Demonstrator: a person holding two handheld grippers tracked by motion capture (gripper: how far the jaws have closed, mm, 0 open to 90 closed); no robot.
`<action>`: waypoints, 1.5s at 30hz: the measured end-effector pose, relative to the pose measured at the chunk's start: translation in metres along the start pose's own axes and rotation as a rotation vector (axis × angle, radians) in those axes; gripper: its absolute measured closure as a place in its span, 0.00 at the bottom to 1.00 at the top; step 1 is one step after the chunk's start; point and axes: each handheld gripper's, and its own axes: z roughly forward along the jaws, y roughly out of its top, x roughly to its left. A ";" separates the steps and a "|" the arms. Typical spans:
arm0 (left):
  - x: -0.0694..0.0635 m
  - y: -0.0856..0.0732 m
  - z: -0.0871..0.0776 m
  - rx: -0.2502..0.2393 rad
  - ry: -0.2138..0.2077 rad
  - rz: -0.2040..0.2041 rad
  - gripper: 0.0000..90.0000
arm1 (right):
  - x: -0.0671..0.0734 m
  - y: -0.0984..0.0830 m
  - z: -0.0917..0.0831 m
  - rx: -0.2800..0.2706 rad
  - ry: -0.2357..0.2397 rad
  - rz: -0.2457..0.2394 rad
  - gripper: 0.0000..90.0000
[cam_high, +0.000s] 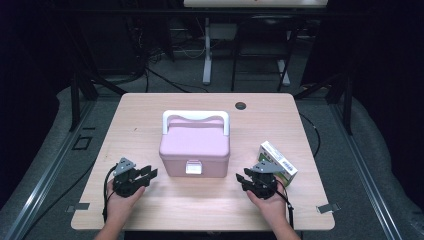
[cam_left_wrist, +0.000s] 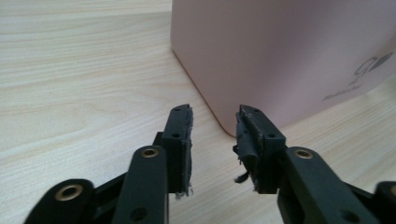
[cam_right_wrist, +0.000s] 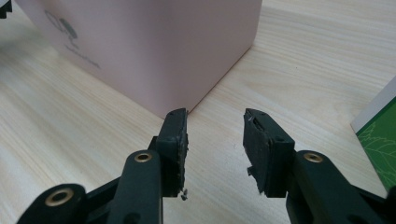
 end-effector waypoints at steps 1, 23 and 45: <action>0.000 0.001 0.000 0.003 0.000 -0.001 0.74 | -0.001 0.000 0.001 0.001 0.001 0.003 0.67; 0.008 0.033 0.015 -0.022 -0.007 -0.017 1.00 | -0.004 0.036 0.015 -0.032 -0.050 -0.025 0.92; -0.008 0.038 0.026 0.017 -0.044 0.028 1.00 | 0.001 0.047 0.040 -0.023 -0.032 0.013 1.00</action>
